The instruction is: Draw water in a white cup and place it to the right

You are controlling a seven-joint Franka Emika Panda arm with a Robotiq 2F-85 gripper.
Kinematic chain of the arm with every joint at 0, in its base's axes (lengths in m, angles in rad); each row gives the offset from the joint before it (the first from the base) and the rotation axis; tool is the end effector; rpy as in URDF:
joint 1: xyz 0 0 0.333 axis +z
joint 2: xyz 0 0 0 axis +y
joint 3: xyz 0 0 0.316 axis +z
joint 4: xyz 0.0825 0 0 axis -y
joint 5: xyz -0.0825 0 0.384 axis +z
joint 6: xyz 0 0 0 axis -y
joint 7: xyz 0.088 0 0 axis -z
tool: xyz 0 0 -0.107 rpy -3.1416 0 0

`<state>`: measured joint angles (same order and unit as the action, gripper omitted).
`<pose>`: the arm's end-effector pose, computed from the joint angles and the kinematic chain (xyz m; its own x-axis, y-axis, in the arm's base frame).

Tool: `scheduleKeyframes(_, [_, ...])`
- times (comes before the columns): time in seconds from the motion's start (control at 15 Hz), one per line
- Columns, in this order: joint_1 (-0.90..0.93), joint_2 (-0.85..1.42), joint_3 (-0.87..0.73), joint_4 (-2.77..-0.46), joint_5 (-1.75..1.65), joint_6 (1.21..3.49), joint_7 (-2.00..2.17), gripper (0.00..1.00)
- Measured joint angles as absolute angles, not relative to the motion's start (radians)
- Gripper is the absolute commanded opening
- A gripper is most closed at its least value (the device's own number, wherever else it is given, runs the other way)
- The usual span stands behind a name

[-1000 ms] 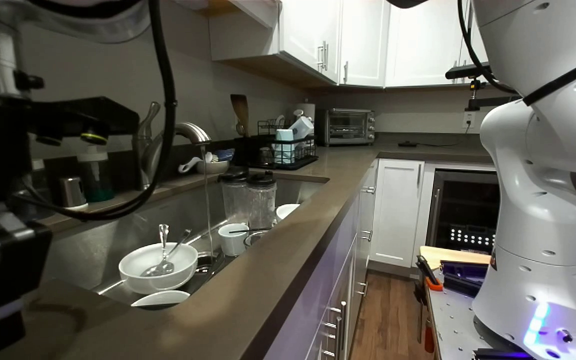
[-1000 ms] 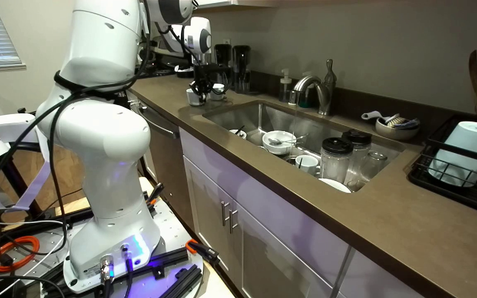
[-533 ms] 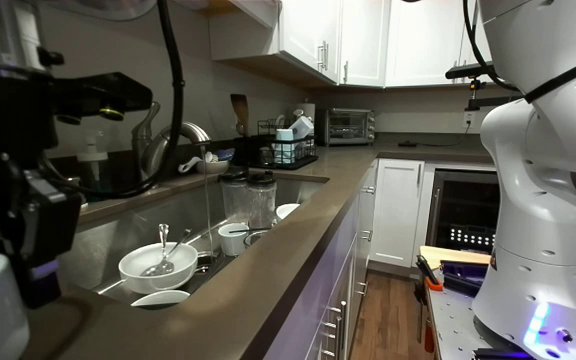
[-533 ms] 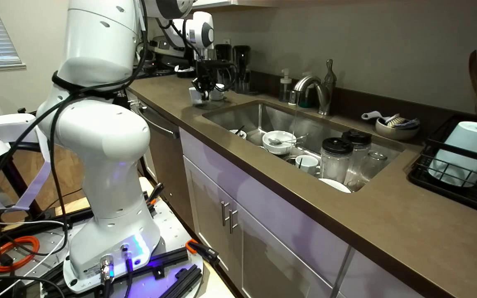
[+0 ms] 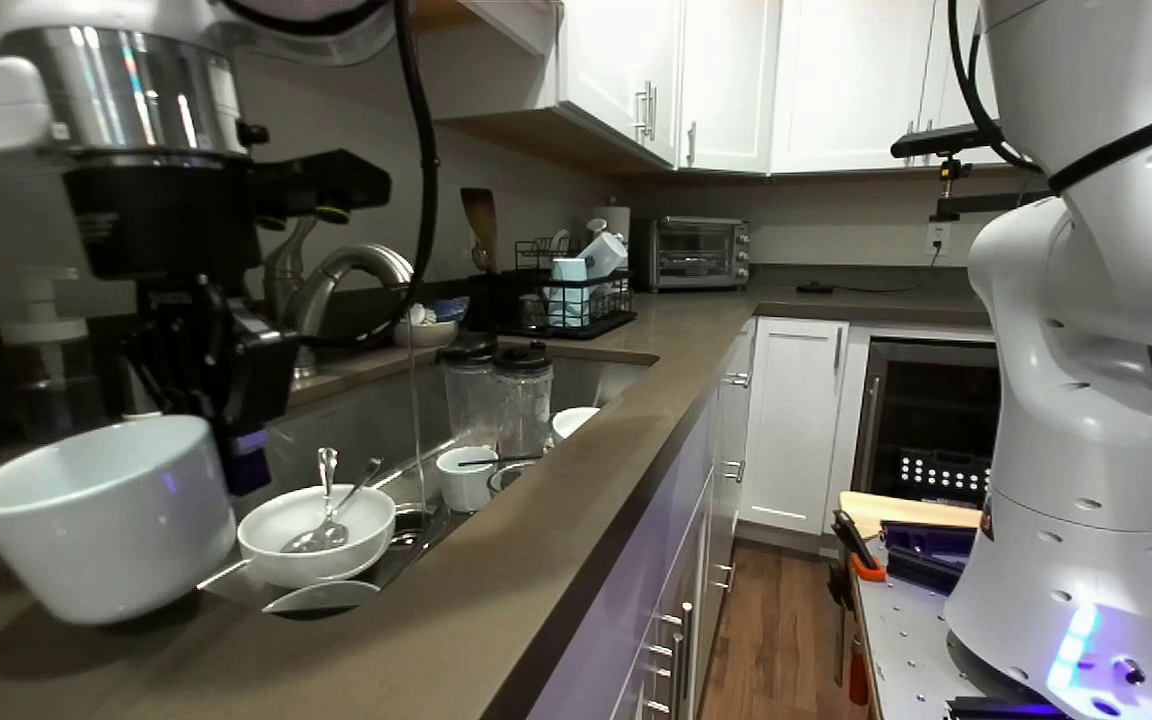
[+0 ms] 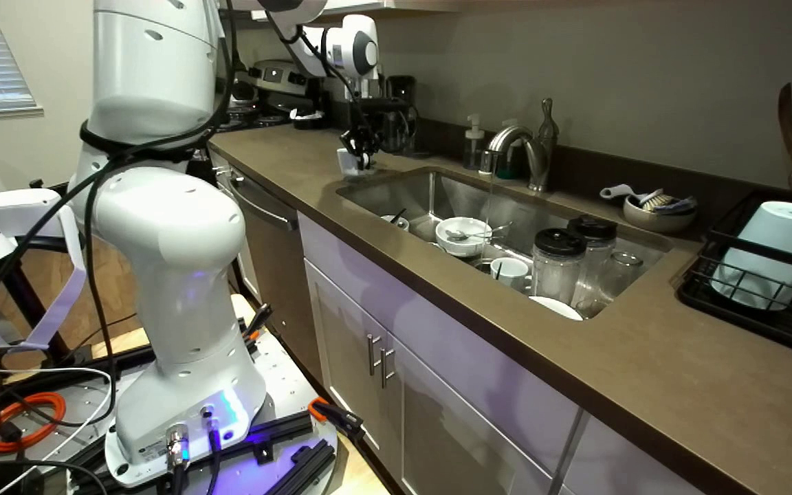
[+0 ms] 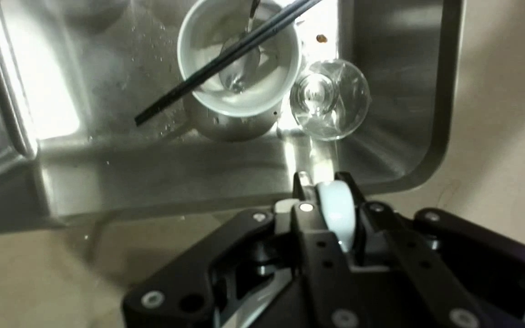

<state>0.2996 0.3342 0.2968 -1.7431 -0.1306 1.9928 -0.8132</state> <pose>0.5385 0.3379 0.3844 0.1141 0.9916 -0.0609 0.9925 -0.1165 -0.0366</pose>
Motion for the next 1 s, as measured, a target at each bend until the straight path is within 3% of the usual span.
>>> scheduleKeyframes(1.0, [0.184, -0.023, 0.165, -2.206, -0.125, 2.086, -0.586, 0.05])
